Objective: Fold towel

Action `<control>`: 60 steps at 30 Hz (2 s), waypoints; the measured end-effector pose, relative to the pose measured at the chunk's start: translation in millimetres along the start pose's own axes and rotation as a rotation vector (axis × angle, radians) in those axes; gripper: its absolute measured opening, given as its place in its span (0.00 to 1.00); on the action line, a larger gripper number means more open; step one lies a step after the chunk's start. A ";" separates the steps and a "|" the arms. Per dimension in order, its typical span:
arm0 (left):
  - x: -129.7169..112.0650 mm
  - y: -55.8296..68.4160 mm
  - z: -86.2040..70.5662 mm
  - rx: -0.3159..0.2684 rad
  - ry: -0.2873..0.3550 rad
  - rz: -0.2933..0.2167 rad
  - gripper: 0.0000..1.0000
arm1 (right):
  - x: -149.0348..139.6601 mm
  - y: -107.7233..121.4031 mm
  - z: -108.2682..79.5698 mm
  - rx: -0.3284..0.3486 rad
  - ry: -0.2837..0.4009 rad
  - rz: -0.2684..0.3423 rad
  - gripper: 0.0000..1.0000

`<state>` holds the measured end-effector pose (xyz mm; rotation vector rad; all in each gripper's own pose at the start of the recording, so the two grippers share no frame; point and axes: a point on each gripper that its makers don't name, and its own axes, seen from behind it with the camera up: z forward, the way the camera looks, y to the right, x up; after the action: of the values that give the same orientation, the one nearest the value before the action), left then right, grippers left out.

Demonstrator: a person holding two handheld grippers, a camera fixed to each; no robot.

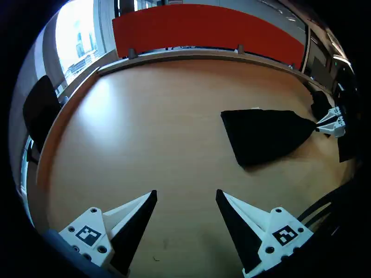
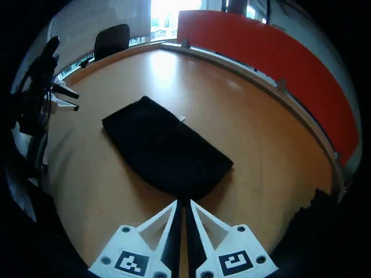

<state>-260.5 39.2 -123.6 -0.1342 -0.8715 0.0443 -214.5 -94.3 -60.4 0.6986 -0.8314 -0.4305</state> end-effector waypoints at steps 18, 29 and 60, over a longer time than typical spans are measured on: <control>4.7 4.6 -4.2 -0.002 0.016 0.000 0.94 | 64.4 17.1 -48.0 -0.089 0.125 -0.072 0.05; 7.5 8.6 -6.1 -0.006 0.024 0.001 0.94 | 73.7 27.8 -60.7 -0.114 0.150 -0.084 0.05; 13.5 12.5 -5.2 -0.023 0.034 -0.011 0.94 | 89.4 -45.1 -9.0 0.047 0.133 -0.138 0.05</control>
<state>-247.6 52.4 -118.4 -0.1515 -0.8385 0.0220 -156.5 -175.8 -50.1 0.8228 -0.6723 -0.4841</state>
